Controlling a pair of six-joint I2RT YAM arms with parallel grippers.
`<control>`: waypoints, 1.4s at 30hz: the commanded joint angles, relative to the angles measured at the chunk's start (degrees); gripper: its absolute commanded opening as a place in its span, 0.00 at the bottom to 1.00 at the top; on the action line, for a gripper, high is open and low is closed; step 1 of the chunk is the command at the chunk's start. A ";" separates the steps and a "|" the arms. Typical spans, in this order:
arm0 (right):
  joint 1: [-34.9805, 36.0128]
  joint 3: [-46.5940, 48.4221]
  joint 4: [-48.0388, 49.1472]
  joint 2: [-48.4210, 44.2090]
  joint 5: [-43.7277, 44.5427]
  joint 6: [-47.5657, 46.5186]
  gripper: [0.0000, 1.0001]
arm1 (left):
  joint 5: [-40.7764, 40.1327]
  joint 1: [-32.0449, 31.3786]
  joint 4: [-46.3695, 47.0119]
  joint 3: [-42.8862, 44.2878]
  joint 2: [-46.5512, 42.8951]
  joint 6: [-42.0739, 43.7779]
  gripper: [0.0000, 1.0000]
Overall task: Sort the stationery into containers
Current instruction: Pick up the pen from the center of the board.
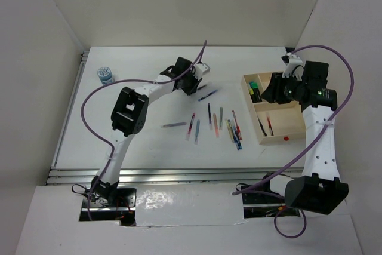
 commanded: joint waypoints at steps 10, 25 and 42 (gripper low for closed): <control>2.29 2.91 -0.15 -0.62 -1.41 1.23 0.46 | 1.49 0.08 -4.91 -2.46 -0.97 -0.80 0.02; 6.60 3.01 3.44 -2.82 -2.81 6.31 0.52 | -4.84 -1.77 -1.66 -14.06 -14.64 -8.41 0.00; 19.95 -3.15 36.74 -0.28 -15.90 38.99 0.60 | 27.23 9.04 41.35 -43.22 -48.68 -61.45 0.00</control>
